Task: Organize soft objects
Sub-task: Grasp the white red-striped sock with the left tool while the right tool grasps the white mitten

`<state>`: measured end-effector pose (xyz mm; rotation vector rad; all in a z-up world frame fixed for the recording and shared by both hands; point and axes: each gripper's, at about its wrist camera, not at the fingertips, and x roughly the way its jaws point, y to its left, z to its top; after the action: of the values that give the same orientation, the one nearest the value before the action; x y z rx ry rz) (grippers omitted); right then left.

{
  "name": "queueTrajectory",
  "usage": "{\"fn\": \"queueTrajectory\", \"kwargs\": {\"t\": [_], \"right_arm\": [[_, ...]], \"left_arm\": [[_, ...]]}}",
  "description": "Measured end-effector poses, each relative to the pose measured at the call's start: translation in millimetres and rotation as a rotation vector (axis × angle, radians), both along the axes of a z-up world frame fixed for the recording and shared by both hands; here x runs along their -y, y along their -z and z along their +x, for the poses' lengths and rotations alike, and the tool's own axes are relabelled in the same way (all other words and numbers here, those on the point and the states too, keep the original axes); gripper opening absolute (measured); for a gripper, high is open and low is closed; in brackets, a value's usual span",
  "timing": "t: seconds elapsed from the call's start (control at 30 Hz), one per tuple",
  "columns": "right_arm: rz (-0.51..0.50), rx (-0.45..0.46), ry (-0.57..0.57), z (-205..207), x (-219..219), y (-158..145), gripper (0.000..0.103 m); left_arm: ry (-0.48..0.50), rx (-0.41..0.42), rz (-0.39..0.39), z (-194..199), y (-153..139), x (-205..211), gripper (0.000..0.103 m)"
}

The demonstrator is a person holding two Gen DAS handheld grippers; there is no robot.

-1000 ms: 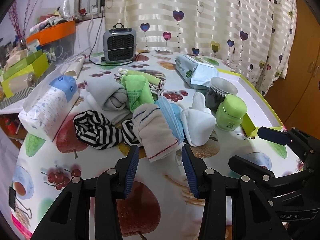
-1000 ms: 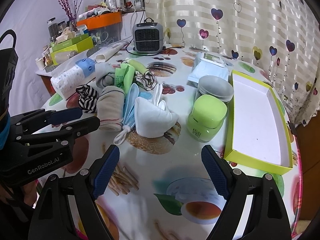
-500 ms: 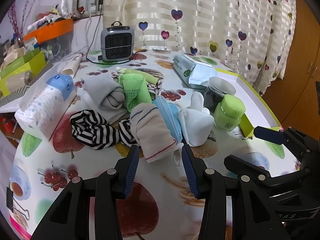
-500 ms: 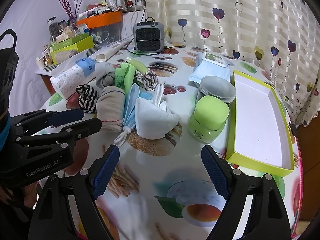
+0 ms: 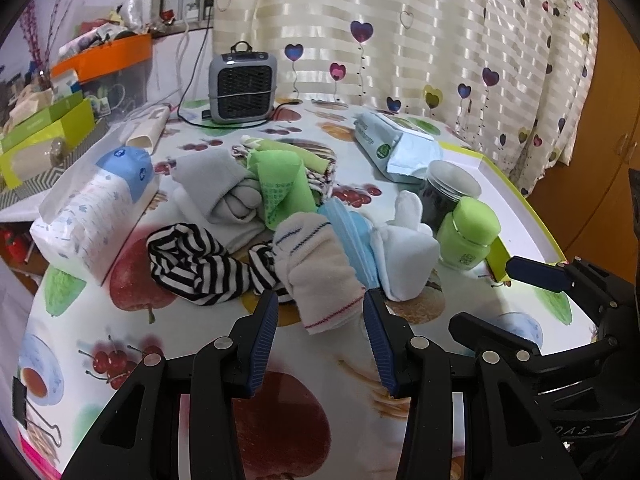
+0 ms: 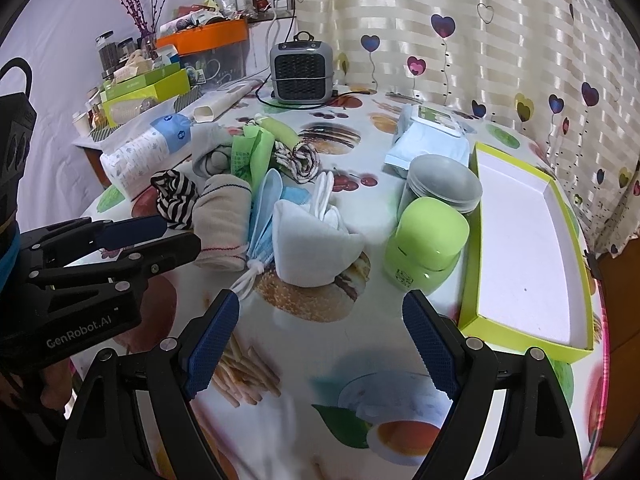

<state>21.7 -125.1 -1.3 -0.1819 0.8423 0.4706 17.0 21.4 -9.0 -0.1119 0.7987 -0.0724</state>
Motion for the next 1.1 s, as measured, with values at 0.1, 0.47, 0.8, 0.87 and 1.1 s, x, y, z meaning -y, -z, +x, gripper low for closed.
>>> {"fn": "queueTrajectory", "kwargs": {"t": [0.1, 0.47, 0.8, 0.87, 1.1], "right_arm": [[0.009, -0.004, -0.006, 2.9, -1.6, -0.5, 0.084], [0.045, 0.006, -0.011, 16.0, -10.5, -2.8, 0.084], [0.049, 0.014, 0.021, 24.3, -1.4, -5.8, 0.084], [0.054, 0.017, 0.024, 26.1, -0.2, -6.4, 0.084], [0.06, 0.032, 0.002, 30.2, -2.9, -7.5, 0.084]], "left_arm": [[-0.019, -0.001, -0.003, 1.9, -0.3, -8.0, 0.043], [-0.026, -0.015, -0.065, 9.8, 3.0, -23.2, 0.043], [0.023, -0.026, -0.152, 28.4, 12.5, -14.8, 0.05], [0.023, -0.029, -0.147, 31.9, 14.1, -12.8, 0.05], [0.017, -0.03, -0.16, 34.4, 20.1, -13.2, 0.045]]}}
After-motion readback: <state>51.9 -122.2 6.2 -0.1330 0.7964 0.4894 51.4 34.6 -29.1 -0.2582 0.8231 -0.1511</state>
